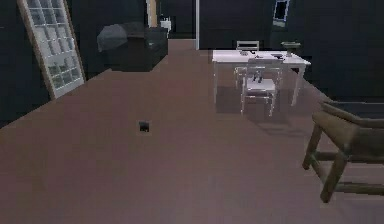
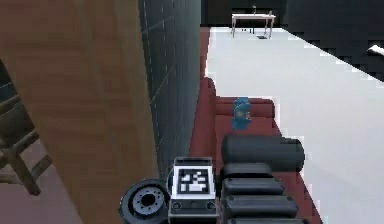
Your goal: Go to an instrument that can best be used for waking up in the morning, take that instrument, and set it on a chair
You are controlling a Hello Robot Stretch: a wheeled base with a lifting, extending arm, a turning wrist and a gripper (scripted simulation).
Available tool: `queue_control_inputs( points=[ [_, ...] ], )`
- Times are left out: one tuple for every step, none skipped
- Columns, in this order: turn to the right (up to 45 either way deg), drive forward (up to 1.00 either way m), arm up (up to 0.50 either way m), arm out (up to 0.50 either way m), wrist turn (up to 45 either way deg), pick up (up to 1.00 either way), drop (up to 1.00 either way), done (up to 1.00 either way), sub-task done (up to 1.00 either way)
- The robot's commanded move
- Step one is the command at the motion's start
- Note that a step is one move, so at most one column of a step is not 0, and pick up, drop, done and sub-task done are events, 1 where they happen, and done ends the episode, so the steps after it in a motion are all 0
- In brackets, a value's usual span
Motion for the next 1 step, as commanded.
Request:
queue_control_inputs(
  points=[
    [0.0, 0.35, 0.00, 0.00, 0.0, 0.00, 0.00, 0.00, 0.00]
  ],
)
